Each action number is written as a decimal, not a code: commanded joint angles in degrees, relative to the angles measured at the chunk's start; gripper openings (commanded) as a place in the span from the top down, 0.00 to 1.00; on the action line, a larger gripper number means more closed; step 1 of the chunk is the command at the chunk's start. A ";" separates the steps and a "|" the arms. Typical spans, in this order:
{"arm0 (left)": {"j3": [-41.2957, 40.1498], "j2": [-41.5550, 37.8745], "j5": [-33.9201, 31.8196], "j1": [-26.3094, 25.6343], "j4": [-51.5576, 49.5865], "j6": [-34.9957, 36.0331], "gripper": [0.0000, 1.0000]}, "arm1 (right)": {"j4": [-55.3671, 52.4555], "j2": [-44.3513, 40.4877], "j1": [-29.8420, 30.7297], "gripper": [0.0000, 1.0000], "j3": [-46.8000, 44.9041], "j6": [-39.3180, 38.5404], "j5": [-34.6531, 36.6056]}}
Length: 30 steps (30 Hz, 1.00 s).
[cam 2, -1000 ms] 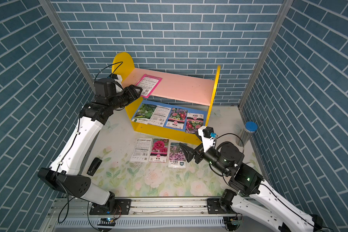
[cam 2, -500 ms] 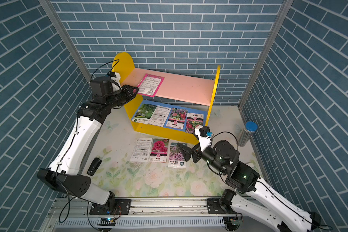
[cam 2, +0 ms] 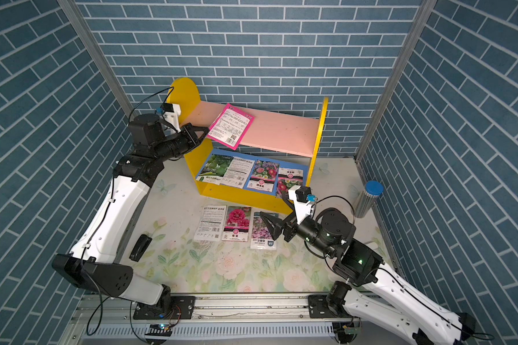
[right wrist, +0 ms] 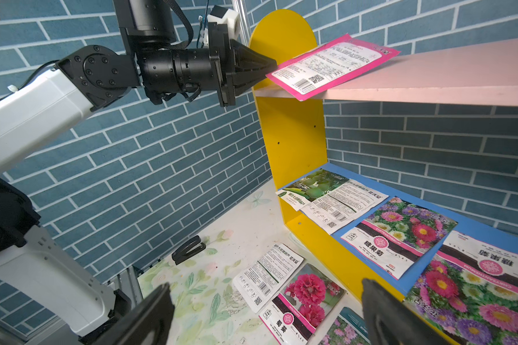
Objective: Take the seed bag off the shelf
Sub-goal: Pick up the seed packet from the shelf.
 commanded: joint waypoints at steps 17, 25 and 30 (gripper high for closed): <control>-5.04 -5.19 17.22 0.23 14.56 3.57 1.00 | 19.61 3.89 -9.10 0.05 -2.88 14.71 -17.45; -5.65 -5.40 18.90 -0.07 18.15 1.55 1.00 | 37.78 7.82 -14.22 0.09 -7.50 25.45 -23.29; -5.56 -6.37 20.57 -1.38 20.55 -0.14 1.00 | 45.69 11.14 -14.69 0.09 -8.73 28.89 -24.12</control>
